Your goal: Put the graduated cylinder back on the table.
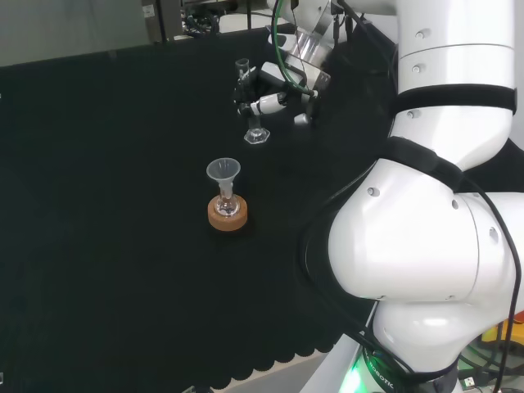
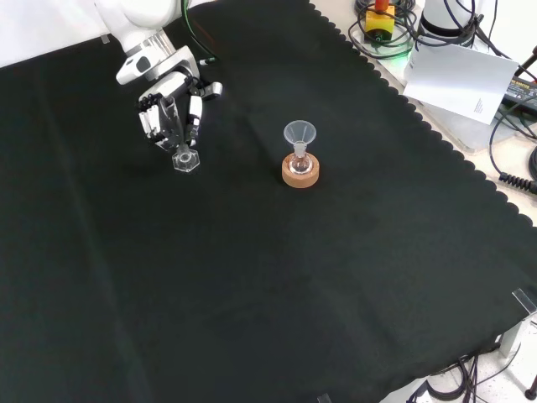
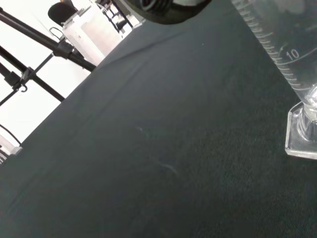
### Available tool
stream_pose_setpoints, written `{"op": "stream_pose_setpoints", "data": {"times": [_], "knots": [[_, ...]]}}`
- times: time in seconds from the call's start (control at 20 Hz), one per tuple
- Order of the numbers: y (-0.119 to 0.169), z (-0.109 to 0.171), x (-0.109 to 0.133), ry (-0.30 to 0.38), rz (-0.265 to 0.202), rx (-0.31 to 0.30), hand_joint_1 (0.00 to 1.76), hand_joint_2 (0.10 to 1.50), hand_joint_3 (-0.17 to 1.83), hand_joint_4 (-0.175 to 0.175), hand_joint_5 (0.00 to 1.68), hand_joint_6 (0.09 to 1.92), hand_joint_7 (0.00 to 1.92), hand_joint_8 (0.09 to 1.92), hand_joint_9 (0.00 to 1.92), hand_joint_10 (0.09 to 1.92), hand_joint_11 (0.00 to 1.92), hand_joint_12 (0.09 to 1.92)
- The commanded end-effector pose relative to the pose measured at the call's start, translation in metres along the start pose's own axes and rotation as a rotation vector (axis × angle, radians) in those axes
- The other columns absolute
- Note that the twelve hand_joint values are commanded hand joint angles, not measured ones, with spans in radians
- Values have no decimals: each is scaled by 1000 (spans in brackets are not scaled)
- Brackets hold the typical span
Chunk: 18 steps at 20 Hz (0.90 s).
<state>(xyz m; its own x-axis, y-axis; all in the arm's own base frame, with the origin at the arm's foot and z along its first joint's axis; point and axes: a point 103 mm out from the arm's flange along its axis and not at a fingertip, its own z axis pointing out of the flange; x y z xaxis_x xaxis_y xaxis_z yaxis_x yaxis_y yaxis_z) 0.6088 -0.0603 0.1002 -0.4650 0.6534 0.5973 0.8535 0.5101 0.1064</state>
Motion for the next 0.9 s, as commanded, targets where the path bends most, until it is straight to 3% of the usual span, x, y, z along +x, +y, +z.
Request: {"op": "stream_pose_setpoints", "data": {"times": [0.05, 0.6, 0.9], "knots": [[9, 7, -5, 13, -8, -51, 1274, 1091, -20, -175, 1036, 917, 1075, 888, 1475, 87, 1142, 741], [14, 15, -9, 21, 4, -86, 1269, 1096, -5, -175, 1011, 954, 1048, 930, 1449, 87, 1122, 762], [10, 19, -10, 33, 18, -68, 1247, 1147, 5, -175, 891, 1117, 933, 1105, 1383, 87, 1058, 841]]}}
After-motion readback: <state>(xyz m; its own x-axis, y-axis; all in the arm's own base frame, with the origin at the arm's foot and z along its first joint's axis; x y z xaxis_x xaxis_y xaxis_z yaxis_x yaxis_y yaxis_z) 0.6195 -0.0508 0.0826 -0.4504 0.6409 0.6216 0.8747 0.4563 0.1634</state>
